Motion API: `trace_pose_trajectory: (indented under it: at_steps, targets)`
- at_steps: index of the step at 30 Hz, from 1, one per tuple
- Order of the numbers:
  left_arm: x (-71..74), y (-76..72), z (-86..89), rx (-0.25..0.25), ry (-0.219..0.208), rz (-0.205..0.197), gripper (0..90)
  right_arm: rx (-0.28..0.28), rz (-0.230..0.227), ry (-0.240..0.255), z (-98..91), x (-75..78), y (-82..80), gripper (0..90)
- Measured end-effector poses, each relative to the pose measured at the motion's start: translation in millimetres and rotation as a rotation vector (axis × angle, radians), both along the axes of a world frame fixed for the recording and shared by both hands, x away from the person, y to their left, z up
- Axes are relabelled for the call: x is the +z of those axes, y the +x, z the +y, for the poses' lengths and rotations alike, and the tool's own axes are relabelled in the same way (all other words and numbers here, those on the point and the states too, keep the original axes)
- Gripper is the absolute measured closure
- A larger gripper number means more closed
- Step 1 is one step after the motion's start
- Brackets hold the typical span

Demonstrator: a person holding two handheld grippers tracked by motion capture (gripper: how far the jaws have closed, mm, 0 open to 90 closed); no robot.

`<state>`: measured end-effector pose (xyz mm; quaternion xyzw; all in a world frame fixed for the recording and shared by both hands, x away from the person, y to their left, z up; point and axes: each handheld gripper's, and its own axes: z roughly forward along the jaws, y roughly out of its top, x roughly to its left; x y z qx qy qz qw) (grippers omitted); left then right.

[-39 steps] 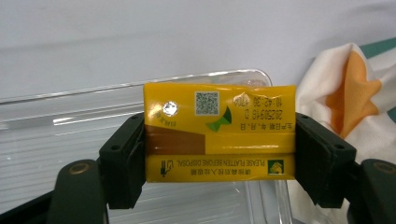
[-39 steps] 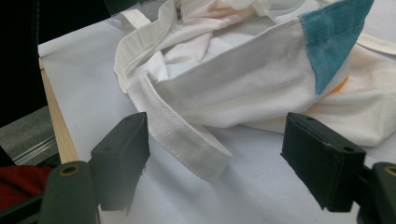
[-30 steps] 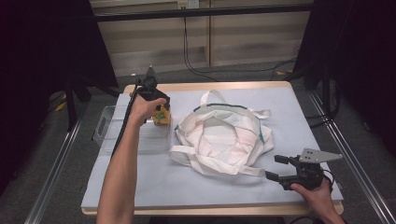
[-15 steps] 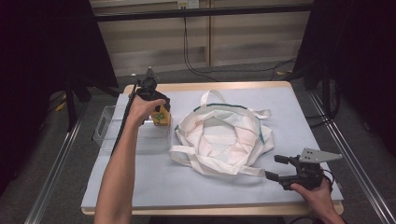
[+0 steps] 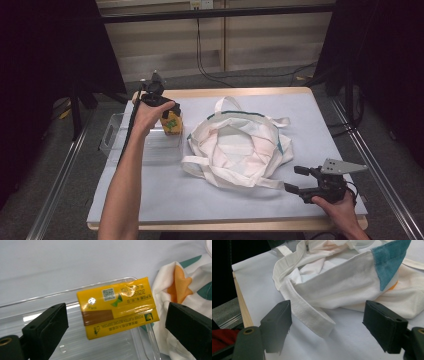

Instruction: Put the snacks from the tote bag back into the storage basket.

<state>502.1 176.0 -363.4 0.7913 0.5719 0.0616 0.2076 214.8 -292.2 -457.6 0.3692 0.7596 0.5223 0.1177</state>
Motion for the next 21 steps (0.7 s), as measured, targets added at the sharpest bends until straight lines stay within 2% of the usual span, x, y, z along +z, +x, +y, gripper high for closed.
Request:
trace_pose_trajectory:
  at_steps: [2, 4, 5, 7, 11, 13, 15, 17, 20, 21]
  targets:
    - [1.6, -2.3, 1.8, -0.014, 0.003, -0.018, 4.4, -0.001, 0.000, -0.001, 0.2, 0.0, 0.0, 23.0]
    - [1.8, -6.1, 5.6, -0.035, -0.018, -0.050, 4.3, 0.001, -0.003, -0.004, 0.5, 0.1, 0.1, 22.9]
    - [1.9, -8.2, 7.4, -0.019, -0.029, -0.060, 4.3, -0.001, -0.003, -0.004, 0.6, 0.2, 0.0, 23.0]
    - [2.1, -10.5, 12.3, -0.004, -0.024, -0.062, 4.1, -0.001, -0.005, -0.005, 0.8, 0.1, 0.2, 23.0]
    - [4.3, -17.3, 23.2, -0.013, -0.066, -0.106, 4.1, -0.003, -0.003, -0.003, 0.7, 0.0, 0.7, 23.0]
    - [5.4, -20.7, 27.3, -0.009, -0.072, -0.116, 4.0, -0.007, -0.002, -0.002, 0.3, 0.1, 0.7, 22.9]
    - [6.4, -25.5, 28.8, -0.025, -0.075, -0.135, 4.0, -0.008, -0.003, 0.000, 0.2, 0.1, 1.0, 23.0]
    - [8.5, -31.2, 31.5, -0.067, -0.090, -0.178, 4.0, -0.009, -0.004, 0.000, 0.2, 0.2, 1.0, 23.0]
    - [7.6, -38.3, 33.1, -0.070, -0.111, -0.213, 3.4, -0.012, -0.002, -0.002, 0.1, 0.3, 1.2, 23.0]
    - [7.9, -41.1, 34.5, -0.092, -0.101, -0.228, 3.4, -0.012, -0.003, -0.003, 0.2, 0.4, 1.2, 22.9]
